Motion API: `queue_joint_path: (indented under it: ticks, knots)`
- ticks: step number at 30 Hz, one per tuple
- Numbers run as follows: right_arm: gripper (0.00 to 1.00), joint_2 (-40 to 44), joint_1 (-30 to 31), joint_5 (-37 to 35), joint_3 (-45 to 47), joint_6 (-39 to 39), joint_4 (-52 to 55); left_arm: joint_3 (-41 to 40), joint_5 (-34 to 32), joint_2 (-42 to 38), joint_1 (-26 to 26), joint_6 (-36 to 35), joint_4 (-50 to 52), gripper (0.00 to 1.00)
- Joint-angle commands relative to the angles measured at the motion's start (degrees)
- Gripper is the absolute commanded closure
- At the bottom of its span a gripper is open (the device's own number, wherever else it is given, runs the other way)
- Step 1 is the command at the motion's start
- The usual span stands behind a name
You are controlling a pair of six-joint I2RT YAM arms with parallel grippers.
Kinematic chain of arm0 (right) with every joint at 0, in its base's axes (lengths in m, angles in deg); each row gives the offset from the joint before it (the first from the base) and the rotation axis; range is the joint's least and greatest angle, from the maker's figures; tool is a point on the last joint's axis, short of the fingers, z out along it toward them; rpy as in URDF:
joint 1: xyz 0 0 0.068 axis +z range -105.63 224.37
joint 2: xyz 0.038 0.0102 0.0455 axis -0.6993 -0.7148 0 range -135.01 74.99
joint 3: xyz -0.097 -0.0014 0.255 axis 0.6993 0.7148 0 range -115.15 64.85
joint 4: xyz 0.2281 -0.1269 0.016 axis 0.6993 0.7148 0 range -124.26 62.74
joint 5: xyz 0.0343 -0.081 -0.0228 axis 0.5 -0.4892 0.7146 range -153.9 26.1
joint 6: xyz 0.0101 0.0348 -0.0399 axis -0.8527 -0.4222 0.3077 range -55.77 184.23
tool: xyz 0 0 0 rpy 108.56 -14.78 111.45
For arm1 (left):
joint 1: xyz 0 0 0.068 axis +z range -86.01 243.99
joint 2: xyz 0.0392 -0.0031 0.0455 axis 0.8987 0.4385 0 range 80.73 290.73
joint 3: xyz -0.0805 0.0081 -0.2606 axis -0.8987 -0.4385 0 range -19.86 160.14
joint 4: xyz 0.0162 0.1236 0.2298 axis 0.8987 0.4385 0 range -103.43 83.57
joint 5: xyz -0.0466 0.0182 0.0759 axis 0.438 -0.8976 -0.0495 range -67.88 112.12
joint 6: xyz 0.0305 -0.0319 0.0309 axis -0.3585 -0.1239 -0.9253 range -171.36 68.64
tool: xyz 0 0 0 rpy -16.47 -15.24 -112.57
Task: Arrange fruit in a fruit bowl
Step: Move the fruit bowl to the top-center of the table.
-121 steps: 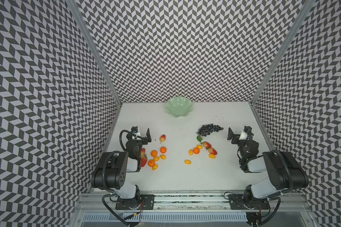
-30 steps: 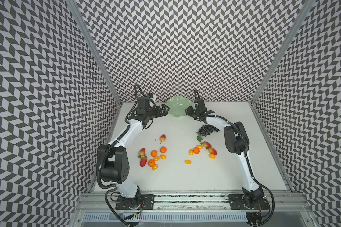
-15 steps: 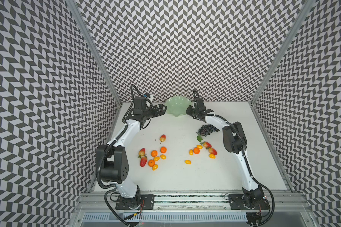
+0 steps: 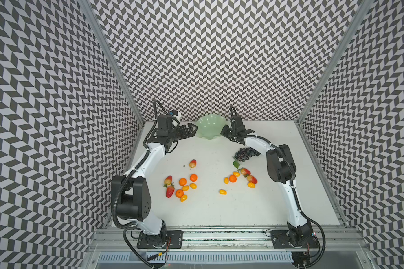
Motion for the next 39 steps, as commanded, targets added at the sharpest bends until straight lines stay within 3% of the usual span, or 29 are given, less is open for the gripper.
queue_joint_path:
  ticks: [1,6,19,29,33,39]
  knots:
    - [0.99,6.4,0.5,2.7,3.8,-0.5,-2.4,-1.5,-0.9,-5.8,-2.0,0.2,2.6,0.00]
    - [1.00,13.6,0.8,6.3,14.8,-1.3,-5.6,-5.9,-2.4,-11.8,-4.9,2.2,4.2,0.00]
    - [1.00,31.3,3.3,6.3,38.0,0.4,-7.0,-16.7,-7.5,-24.8,-12.8,3.6,7.0,0.00]
    - [0.98,34.0,4.9,7.4,46.8,0.9,-9.5,-21.4,-10.5,-27.8,-18.5,5.4,6.1,0.00]
    - [0.91,33.2,5.0,7.9,46.9,1.2,-9.9,-22.2,-10.6,-27.9,-18.9,5.6,5.8,0.00]
    - [0.73,33.4,5.1,6.8,46.1,2.4,-8.6,-23.2,-11.2,-27.9,-18.9,5.8,5.4,0.00]
